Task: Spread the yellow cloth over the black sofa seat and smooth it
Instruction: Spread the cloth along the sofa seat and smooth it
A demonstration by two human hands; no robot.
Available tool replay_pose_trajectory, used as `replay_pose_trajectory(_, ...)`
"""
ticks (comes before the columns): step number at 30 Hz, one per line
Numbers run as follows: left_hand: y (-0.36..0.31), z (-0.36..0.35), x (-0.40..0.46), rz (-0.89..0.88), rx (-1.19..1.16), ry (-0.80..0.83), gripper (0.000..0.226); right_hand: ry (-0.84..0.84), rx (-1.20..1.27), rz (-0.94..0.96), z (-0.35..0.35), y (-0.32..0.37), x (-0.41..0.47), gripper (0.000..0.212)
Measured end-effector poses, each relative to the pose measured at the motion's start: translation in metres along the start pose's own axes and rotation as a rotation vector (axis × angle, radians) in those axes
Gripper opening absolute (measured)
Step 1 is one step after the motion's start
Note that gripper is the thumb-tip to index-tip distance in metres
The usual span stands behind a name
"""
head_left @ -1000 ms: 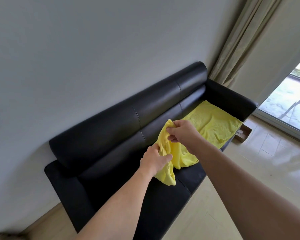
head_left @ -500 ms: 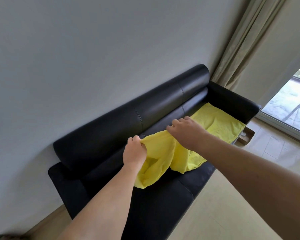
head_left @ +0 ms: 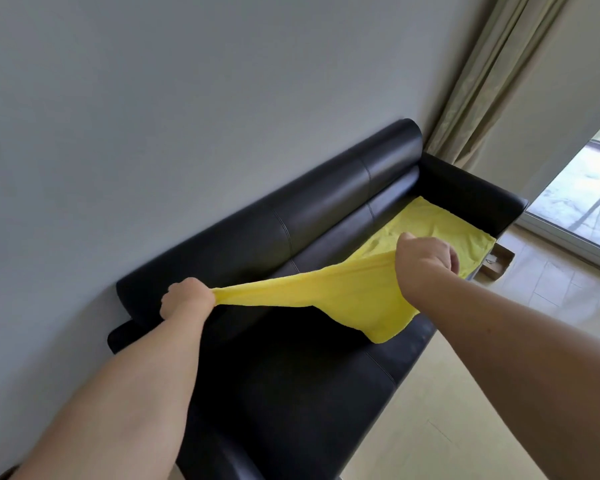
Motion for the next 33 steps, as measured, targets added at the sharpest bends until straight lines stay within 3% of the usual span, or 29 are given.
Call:
replay_pose_trajectory(4,-0.001,-0.016,-0.007,0.017,-0.115,0.373,0.023,0.125,-0.009,0.007,-0.012,0.009,-0.002,0.021)
replay_pose_trajectory(9,-0.001,-0.032,-0.012,-0.057,-0.019,0.425,0.022,0.031,0.005,0.063,0.002,0.014,0.000,0.023)
replay_pose_trajectory(13,-0.052,-0.033,-0.026,-0.441,-0.157,0.124,0.062,-0.039,0.005,0.129,0.012,0.030,-0.001,0.027)
replay_pose_trajectory(17,-0.115,-0.028,-0.117,-0.739,-0.301,-0.323,0.071,-0.072,0.079,0.188,0.020,0.052,-0.002,0.023)
replay_pose_trajectory(20,-0.147,-0.041,-0.159,-0.843,-0.332,-0.543,0.046,-0.109,0.122,0.228,0.026,0.062,-0.001,0.024)
replay_pose_trajectory(24,-0.173,-0.064,-0.159,-0.837,-0.362,-0.493,0.027,-0.133,0.121,0.260,0.029,0.061,0.003,0.018)
replay_pose_trajectory(33,-0.214,-0.084,-0.187,-0.921,-0.429,-0.438,0.043,-0.117,0.042,0.427,0.019,0.062,0.017,0.016)
Point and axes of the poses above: each hand's wrist, its own x-axis towards the middle knuckle, its own z-axis out of the back of the hand, y = z × x, the point moved 9 cm from there along x, towards the middle knuckle, and after that the axes turned 13 degrees about x, right-handed, at the moved point
